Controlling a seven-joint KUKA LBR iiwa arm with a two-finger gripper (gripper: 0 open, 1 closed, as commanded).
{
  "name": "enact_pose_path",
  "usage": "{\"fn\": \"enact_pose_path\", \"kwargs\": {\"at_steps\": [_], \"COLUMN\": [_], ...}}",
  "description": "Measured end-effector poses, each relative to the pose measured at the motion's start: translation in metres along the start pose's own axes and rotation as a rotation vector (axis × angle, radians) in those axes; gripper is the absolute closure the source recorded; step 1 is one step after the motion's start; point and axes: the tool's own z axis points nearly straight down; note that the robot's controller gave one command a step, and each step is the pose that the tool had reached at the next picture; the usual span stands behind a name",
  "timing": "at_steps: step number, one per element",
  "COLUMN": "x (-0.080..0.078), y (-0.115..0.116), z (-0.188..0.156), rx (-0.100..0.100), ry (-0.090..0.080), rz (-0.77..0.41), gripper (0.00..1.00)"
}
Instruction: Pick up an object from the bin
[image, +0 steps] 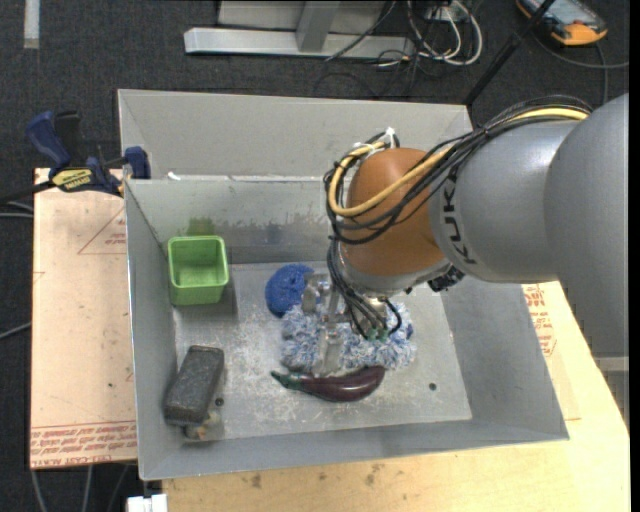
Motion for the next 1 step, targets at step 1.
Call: {"fn": "enact_pose_path", "kwargs": {"at_steps": [1], "x": [0.0295], "y": [-0.0332], "z": [0.0354], "rx": [-0.002], "ry": [-0.006], "rz": [-0.148], "gripper": [1.0]}}
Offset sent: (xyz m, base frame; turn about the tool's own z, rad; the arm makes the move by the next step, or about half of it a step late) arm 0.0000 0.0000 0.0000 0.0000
